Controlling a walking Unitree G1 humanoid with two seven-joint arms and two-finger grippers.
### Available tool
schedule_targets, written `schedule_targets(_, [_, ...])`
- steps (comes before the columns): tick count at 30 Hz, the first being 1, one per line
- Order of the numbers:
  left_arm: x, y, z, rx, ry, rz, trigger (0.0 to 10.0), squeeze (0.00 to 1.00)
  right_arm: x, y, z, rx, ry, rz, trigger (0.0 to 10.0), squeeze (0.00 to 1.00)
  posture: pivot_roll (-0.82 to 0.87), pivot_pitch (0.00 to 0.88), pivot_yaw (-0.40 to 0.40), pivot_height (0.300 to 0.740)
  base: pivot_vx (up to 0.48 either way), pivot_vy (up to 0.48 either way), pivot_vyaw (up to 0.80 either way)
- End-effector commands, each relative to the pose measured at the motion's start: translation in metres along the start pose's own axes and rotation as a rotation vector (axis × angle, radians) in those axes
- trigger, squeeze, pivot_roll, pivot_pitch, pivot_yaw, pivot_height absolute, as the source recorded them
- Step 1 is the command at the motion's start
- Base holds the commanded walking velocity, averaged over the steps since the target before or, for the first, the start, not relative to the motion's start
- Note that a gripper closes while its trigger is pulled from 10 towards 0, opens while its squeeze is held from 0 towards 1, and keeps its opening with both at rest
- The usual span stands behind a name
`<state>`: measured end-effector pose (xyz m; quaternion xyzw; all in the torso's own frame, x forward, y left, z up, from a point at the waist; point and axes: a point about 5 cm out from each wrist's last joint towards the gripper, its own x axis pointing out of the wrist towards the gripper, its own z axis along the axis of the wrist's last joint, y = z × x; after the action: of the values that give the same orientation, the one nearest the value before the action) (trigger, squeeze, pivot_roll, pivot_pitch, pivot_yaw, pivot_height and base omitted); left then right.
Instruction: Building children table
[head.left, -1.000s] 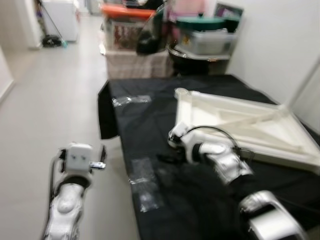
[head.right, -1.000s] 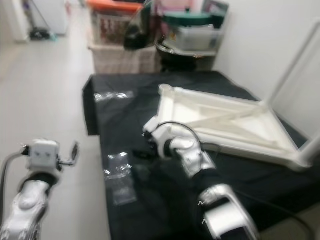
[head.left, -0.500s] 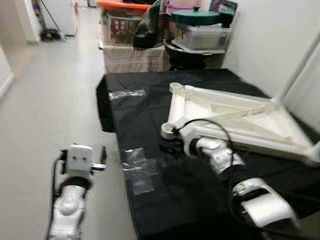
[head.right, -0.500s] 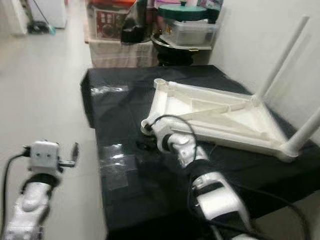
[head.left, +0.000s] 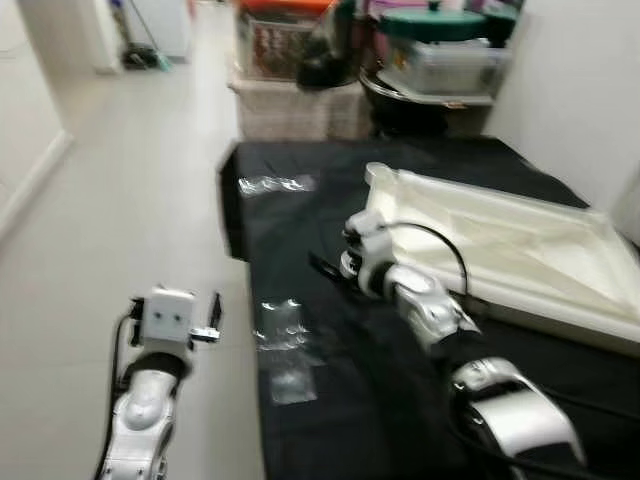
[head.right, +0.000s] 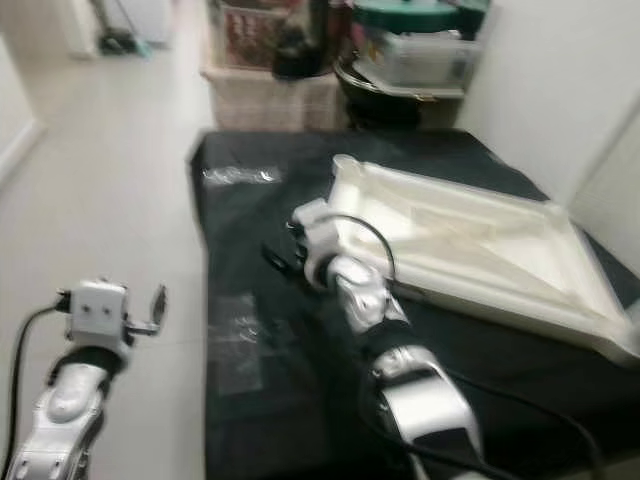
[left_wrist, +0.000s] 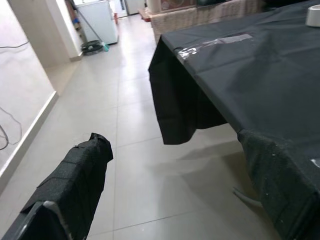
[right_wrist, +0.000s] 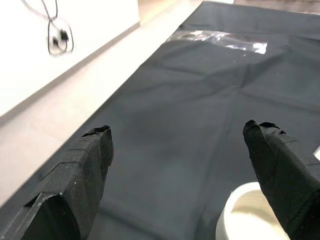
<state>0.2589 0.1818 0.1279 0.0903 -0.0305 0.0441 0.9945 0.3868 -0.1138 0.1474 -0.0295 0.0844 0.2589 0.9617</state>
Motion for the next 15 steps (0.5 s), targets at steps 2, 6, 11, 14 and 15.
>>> schedule_targets(2, [-0.001,-0.001,-0.002,0.001,0.012,-0.001,10.0,0.00,-0.001,-0.005,0.000,0.007,0.004,-0.037,10.0,0.00,0.14,0.000,-0.102,0.740,0.000,0.000,0.00])
schedule_targets(6, [-0.002,-0.002,-0.004,0.000,0.018,-0.004,10.0,0.00,-0.002,-0.015,0.001,0.025,-0.003,-0.134,10.0,0.00,0.14,0.000,-0.104,0.740,0.000,0.000,0.80])
schedule_targets(11, [-0.003,0.001,-0.004,0.004,0.019,0.004,10.0,0.00,-0.002,-0.016,0.003,-0.021,0.042,-0.094,10.0,0.00,0.15,0.000,-0.112,0.740,0.000,0.000,0.08])
schedule_targets(14, [-0.004,0.003,-0.005,0.007,0.024,0.008,10.0,0.00,-0.003,-0.008,0.001,-0.070,0.070,0.056,10.0,0.00,0.15,0.000,-0.111,0.740,0.000,0.000,0.00])
schedule_targets(15, [-0.004,0.003,-0.006,0.008,0.025,0.009,10.0,0.00,-0.004,-0.007,0.000,-0.084,0.076,0.084,10.0,0.00,0.15,0.000,-0.111,0.740,0.000,0.000,0.00])
